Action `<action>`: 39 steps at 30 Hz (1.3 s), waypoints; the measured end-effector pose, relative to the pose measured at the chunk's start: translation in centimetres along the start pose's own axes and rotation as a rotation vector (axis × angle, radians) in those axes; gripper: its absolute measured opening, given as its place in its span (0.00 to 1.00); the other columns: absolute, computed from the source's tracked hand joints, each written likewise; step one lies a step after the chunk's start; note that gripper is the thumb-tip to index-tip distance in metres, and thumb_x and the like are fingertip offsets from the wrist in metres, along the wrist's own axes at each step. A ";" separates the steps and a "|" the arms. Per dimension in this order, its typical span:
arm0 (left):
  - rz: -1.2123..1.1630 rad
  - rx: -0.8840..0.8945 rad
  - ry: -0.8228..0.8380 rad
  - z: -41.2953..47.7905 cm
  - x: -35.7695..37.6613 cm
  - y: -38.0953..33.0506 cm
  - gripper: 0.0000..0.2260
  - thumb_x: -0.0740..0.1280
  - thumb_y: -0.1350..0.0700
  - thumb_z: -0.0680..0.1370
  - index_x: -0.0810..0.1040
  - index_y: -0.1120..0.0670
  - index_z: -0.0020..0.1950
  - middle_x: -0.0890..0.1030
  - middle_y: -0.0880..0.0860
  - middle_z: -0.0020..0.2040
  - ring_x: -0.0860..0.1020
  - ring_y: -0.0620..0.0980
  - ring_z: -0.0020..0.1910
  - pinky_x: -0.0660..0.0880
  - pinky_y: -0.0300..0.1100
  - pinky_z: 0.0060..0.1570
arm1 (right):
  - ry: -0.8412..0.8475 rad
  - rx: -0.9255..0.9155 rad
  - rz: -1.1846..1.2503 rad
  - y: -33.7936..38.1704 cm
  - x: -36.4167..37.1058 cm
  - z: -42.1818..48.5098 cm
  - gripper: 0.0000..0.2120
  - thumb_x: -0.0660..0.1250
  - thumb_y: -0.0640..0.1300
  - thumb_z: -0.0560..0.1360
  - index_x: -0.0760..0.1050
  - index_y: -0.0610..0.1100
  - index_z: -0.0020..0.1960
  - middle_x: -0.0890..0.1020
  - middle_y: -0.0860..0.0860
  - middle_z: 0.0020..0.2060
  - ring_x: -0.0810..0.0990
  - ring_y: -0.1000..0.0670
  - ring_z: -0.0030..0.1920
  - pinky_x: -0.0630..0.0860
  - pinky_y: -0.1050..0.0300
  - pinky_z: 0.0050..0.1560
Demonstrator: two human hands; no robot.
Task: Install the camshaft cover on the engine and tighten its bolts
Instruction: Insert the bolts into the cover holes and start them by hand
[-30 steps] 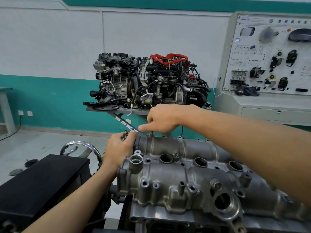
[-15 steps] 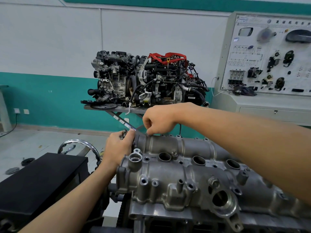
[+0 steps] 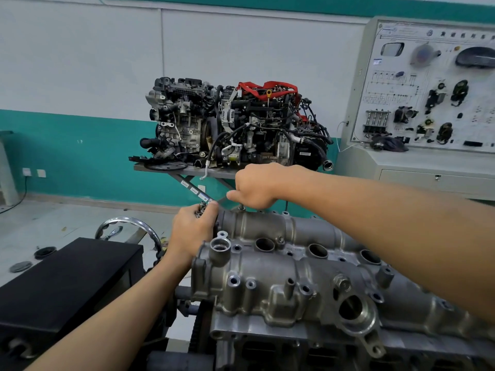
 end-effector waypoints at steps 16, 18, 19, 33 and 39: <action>-0.020 0.280 0.279 -1.3 -2.0 -11.1 0.15 0.65 0.69 0.77 0.74 0.51 0.36 0.73 0.40 0.22 0.68 0.36 0.21 0.63 0.26 0.24 | -0.307 -0.276 0.827 2.7 -8.8 -7.0 0.06 0.70 0.40 0.78 0.84 0.38 0.48 0.83 0.52 0.31 0.79 0.58 0.30 0.76 0.63 0.32; -0.051 0.269 0.303 -2.1 -1.7 -11.2 0.13 0.66 0.66 0.78 0.74 0.53 0.36 0.72 0.41 0.23 0.67 0.37 0.22 0.64 0.28 0.25 | -0.308 -0.251 0.908 2.0 -8.7 -8.0 0.06 0.71 0.39 0.77 0.84 0.37 0.47 0.83 0.50 0.31 0.79 0.58 0.30 0.76 0.64 0.32; -0.036 0.267 0.309 -2.4 -1.6 -11.1 0.10 0.67 0.64 0.79 0.76 0.54 0.38 0.72 0.42 0.24 0.66 0.38 0.23 0.65 0.31 0.26 | -0.331 -0.227 0.943 1.4 -8.9 -8.6 0.05 0.71 0.40 0.77 0.84 0.37 0.47 0.84 0.49 0.31 0.79 0.57 0.30 0.77 0.64 0.32; 0.227 0.128 0.275 -4.2 -1.2 -8.9 0.09 0.71 0.59 0.72 0.78 0.66 0.38 0.74 0.50 0.25 0.67 0.43 0.23 0.64 0.34 0.22 | -0.138 -0.286 0.773 5.5 -6.3 -15.5 0.05 0.72 0.42 0.76 0.84 0.40 0.45 0.85 0.49 0.33 0.83 0.53 0.33 0.80 0.62 0.37; 0.267 0.107 0.301 -4.5 -1.0 -8.7 0.11 0.70 0.61 0.69 0.72 0.59 0.29 0.71 0.49 0.24 0.63 0.43 0.22 0.62 0.36 0.24 | -0.080 -0.255 0.646 7.4 -3.7 -15.2 0.06 0.71 0.43 0.77 0.84 0.41 0.46 0.86 0.50 0.34 0.84 0.54 0.35 0.82 0.58 0.41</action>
Point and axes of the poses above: each hand's wrist, its own z-axis towards the middle knuckle, its own x-axis out of the palm, y = z × x, the point moved 8 cm from there along z, towards the middle knuckle
